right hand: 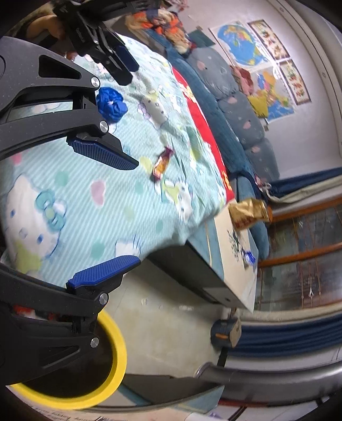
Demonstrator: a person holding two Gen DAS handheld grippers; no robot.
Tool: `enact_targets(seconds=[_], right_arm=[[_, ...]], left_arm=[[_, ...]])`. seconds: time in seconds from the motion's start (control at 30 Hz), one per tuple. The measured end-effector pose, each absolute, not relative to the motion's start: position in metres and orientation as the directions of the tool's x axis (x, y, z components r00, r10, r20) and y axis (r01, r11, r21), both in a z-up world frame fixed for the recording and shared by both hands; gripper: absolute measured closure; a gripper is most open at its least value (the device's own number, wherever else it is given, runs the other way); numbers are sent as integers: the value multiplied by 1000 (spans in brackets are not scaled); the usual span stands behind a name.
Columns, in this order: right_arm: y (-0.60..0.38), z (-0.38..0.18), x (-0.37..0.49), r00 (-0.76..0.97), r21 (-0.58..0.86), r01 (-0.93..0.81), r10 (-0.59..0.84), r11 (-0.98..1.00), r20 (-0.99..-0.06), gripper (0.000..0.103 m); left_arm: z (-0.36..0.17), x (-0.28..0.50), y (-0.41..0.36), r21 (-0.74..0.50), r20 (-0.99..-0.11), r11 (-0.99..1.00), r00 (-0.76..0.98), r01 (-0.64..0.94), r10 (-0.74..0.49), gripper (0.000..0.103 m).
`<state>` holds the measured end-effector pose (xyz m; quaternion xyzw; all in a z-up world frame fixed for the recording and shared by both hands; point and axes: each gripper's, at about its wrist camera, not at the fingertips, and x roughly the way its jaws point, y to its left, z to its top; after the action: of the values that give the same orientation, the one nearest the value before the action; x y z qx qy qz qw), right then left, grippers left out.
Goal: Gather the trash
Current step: 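Move both open tools back over the blue bag and purple wrapper, then grasp the blue plastic bag with the left tool while the right tool grasps the purple candy wrapper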
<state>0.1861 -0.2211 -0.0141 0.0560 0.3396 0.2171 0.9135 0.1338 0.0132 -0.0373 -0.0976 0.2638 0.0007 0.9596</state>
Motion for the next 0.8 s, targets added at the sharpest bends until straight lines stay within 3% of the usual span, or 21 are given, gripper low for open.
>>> enact_targets(seconds=[0.23,0.5,0.8], right_arm=[[-174,-18,213,621,239,-428,475,872,-624,45],[-119,-34,249,568,132,-521,458,843,-684,46],[-76,-61,286,521,7,-584,382,811,-764,51]], left_arm=[[-56,134,50,-226,-560,967,828,-114,-34,7],[-83,141,67,-325,-613,937,783,-126,-107,8],[-100,151,55,-347,-642,933,750,-97,-161,22]])
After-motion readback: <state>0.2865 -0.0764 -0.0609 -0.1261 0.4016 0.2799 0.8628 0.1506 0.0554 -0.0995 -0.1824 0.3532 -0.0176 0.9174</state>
